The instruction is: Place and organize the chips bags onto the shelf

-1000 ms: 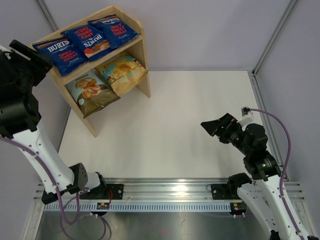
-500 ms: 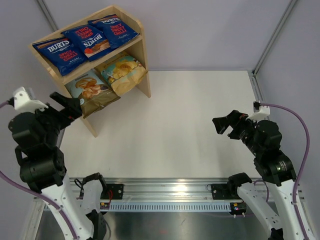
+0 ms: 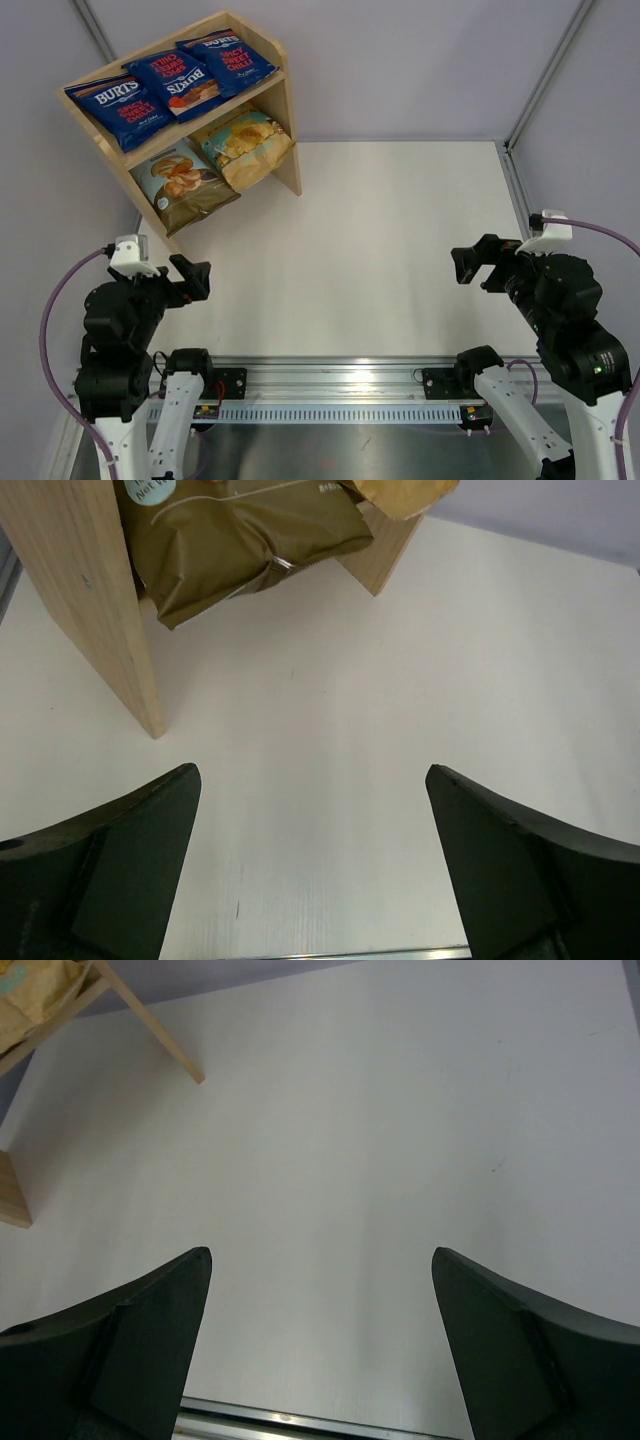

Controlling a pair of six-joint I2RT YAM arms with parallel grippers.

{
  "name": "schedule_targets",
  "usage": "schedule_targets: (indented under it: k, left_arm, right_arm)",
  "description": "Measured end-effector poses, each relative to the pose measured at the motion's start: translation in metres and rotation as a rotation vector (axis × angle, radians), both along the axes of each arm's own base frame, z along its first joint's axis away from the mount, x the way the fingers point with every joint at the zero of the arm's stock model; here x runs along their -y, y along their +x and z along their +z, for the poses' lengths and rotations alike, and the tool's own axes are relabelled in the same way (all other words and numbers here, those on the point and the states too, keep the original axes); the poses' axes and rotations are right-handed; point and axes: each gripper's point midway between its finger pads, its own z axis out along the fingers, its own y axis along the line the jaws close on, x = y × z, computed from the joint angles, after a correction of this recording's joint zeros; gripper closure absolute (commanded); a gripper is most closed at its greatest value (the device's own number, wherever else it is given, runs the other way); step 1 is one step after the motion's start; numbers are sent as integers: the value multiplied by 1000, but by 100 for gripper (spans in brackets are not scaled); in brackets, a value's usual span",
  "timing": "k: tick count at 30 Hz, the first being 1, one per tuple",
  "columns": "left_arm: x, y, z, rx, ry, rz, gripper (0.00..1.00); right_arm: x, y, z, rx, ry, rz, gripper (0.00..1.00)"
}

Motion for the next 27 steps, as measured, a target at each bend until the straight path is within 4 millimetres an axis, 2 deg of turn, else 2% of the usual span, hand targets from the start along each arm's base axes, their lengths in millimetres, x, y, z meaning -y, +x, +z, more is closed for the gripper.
schedule_targets:
  k: [2, 6, 11, 19, 27]
  left_arm:
    - [3, -6, -8, 7, 13, -22, 1]
    - [8, -15, 2, 82, 16, -55, 1]
    - [18, -16, -3, 85, -3, -110, 1]
    - [24, -18, -7, 77, -29, -132, 1]
    - [28, -11, -39, 3, -73, -143, 1]
  right_arm:
    - [4, -2, -4, -14, -23, -11, 0]
    - [8, -7, -7, -15, -46, -11, 1]
    - [15, -13, -6, 14, -62, -31, 1]
    - [16, -7, -19, 2, -73, -45, 1]
    - [13, 0, -29, -10, -70, -45, 0]
